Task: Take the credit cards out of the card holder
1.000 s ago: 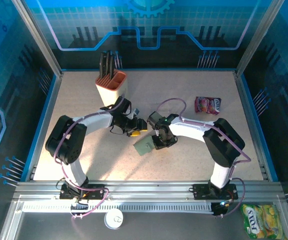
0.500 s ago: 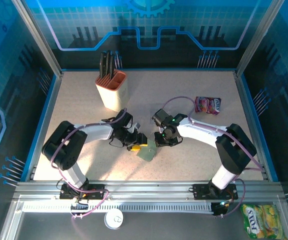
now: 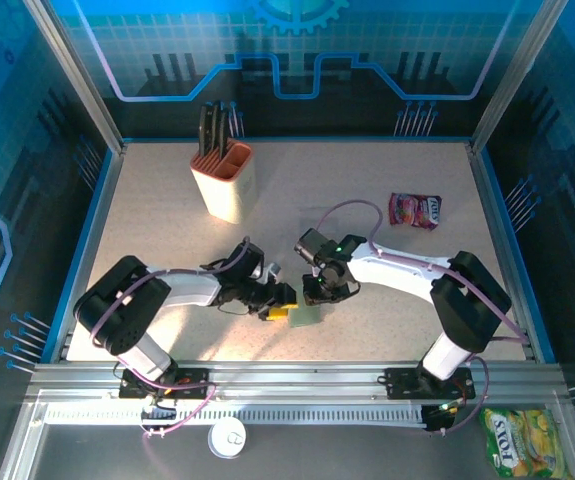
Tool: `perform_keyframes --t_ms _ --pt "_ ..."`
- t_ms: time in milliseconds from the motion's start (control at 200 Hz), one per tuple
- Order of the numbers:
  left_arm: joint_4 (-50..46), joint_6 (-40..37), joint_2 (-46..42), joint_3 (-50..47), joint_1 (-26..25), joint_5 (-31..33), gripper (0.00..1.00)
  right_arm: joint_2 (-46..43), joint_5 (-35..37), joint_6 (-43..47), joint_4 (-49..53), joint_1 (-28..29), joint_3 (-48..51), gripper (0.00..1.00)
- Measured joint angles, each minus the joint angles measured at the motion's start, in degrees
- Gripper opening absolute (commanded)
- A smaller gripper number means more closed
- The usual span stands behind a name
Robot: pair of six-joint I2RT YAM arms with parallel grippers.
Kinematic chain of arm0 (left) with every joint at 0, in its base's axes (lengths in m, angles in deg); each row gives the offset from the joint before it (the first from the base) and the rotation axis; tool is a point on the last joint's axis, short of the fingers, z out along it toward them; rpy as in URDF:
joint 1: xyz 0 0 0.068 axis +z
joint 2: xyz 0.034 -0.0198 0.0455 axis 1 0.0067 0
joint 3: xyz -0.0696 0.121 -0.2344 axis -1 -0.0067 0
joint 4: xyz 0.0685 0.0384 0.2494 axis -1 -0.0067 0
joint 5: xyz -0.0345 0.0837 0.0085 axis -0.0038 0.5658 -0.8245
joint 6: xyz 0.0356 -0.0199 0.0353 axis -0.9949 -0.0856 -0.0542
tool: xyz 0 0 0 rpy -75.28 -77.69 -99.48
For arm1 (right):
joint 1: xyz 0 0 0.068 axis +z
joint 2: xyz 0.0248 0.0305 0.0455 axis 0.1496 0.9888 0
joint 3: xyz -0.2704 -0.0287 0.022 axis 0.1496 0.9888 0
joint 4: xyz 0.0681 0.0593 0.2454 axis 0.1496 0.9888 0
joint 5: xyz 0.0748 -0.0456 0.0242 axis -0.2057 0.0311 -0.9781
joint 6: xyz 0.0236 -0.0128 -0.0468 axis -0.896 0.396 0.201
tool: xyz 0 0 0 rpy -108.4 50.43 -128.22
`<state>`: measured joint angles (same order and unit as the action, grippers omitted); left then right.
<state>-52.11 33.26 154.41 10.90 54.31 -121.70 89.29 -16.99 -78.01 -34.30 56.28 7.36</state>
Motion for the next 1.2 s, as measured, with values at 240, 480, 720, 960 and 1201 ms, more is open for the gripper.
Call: perform_keyframes --t_ms 240,480,720,960,1201 --pt "-3.3 1.0 -5.5 -0.7 0.7 2.7 0.43 2.1 0.6 -0.7 1.7 2.2 -4.0 0.31" --pt "-7.3 -0.2 -9.7 -0.7 3.3 5.4 0.37 5.8 1.8 -0.5 3.1 3.0 -7.0 0.33" --pt "-8.3 -0.3 -10.6 -0.7 3.8 6.1 0.35 9.2 2.1 0.2 3.8 3.1 -7.6 0.34" --pt "-6.8 0.0 -10.1 -0.7 3.6 4.9 0.32 9.9 2.3 1.0 4.4 3.1 -8.2 0.19" --pt "-5.0 1.6 -8.1 -0.7 2.2 4.2 0.31 9.2 2.0 1.0 3.7 3.0 -7.5 0.02"
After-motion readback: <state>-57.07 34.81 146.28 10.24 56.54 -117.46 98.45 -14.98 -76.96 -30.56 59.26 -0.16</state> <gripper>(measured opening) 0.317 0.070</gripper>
